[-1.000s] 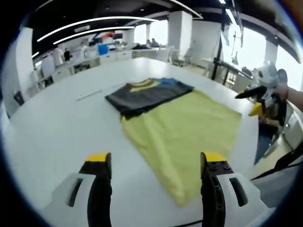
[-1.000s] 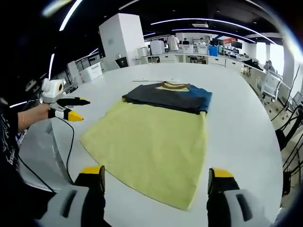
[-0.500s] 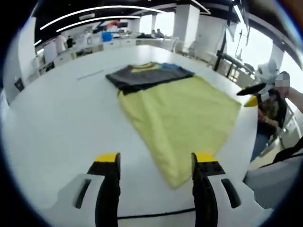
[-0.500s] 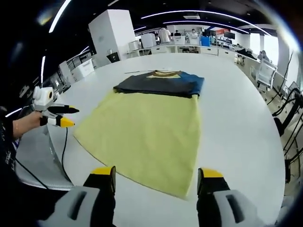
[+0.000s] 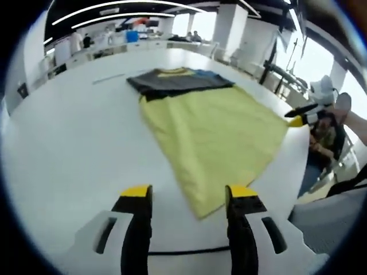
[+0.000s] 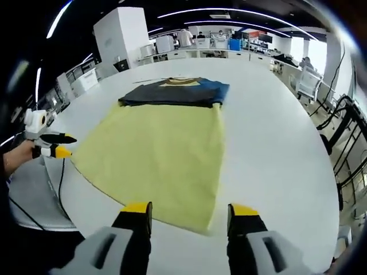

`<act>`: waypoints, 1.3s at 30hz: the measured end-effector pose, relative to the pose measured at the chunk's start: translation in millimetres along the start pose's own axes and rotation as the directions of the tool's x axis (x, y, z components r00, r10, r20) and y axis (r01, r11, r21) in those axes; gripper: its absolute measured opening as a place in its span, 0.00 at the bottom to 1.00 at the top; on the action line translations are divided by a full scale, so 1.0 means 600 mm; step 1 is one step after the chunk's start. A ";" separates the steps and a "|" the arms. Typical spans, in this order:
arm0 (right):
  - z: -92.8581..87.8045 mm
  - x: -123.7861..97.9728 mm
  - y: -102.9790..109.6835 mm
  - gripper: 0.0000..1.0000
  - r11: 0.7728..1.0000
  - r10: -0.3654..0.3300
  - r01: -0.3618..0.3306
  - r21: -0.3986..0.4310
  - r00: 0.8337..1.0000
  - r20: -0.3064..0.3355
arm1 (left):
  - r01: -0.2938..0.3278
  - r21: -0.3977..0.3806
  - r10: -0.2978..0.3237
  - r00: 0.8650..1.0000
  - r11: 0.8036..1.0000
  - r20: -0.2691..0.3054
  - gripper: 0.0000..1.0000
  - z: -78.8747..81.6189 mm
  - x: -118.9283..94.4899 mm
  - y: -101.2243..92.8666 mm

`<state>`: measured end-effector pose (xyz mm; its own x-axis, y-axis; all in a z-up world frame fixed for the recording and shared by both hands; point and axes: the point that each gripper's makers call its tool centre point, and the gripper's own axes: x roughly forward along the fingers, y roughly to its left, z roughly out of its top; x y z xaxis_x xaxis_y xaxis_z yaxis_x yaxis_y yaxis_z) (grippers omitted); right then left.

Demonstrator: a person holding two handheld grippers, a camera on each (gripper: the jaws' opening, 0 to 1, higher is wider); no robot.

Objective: Fold the garment on the visible template until the final outline fits inside the template.

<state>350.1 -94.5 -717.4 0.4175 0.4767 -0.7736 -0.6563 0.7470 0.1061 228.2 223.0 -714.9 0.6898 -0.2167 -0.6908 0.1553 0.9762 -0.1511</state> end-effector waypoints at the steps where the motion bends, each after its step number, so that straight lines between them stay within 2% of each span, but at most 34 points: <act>1: -0.001 0.001 -0.002 0.43 1.000 -0.004 0.004 0.000 1.000 -0.002 | -0.009 -0.002 0.009 1.000 1.000 -0.007 0.47 -0.003 0.000 0.002; 7: -0.006 0.005 -0.014 0.36 1.000 -0.022 0.023 0.021 1.000 -0.005 | -0.038 -0.020 0.038 0.998 0.999 -0.043 0.40 -0.016 0.002 0.007; 11: -0.008 0.004 -0.015 0.31 0.999 -0.027 0.028 0.023 1.000 -0.006 | -0.031 -0.023 0.029 0.998 0.999 -0.062 0.35 -0.022 0.003 0.003; 15: -0.009 0.005 -0.014 0.31 1.000 -0.023 0.023 0.005 1.000 -0.003 | -0.029 -0.037 0.026 0.998 0.999 -0.058 0.31 -0.020 0.006 -0.002; 17: -0.009 0.005 -0.012 0.29 1.000 -0.023 0.023 0.000 1.000 -0.002 | -0.031 -0.034 0.028 0.996 0.999 -0.080 0.26 -0.023 0.007 -0.007; 19: -0.011 0.005 -0.012 0.28 1.000 -0.027 0.027 -0.005 1.000 -0.008 | -0.051 -0.035 0.047 0.993 0.998 -0.108 0.13 -0.030 0.005 -0.007; 21: -0.012 0.006 -0.013 0.27 1.000 -0.031 0.031 -0.005 0.999 -0.008 | -0.040 -0.059 0.034 0.995 0.997 -0.099 0.06 -0.031 0.008 -0.013; 22: -0.011 0.006 -0.013 0.27 0.999 -0.031 0.031 -0.004 0.999 -0.005 | -0.045 -0.090 0.037 0.995 0.995 -0.094 0.06 -0.030 0.010 -0.016; 28: -0.019 0.010 -0.014 0.20 0.999 -0.042 0.041 -0.019 0.999 -0.025 | -0.066 -0.125 0.053 0.993 0.990 -0.110 0.01 -0.031 0.009 -0.010; 30: -0.019 0.011 -0.014 0.17 0.999 -0.040 0.040 -0.016 0.999 -0.024 | -0.064 -0.122 0.050 0.992 0.990 -0.114 0.00 -0.032 0.009 -0.009; 34: -0.020 0.014 -0.013 0.06 0.999 -0.043 0.042 -0.003 0.999 -0.028 | -0.068 -0.107 0.055 0.991 0.992 -0.123 0.00 -0.034 0.006 -0.007; 39: -0.024 0.011 -0.004 0.00 0.999 -0.037 0.037 0.006 0.998 -0.047 | -0.066 -0.112 0.051 0.990 0.992 -0.134 0.00 -0.039 -0.002 0.001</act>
<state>345.6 -99.8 -731.6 0.4115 0.4270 -0.8052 -0.6366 0.7669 0.0814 210.8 223.8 -730.6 0.5959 -0.1640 -0.7861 0.0292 0.9827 -0.1829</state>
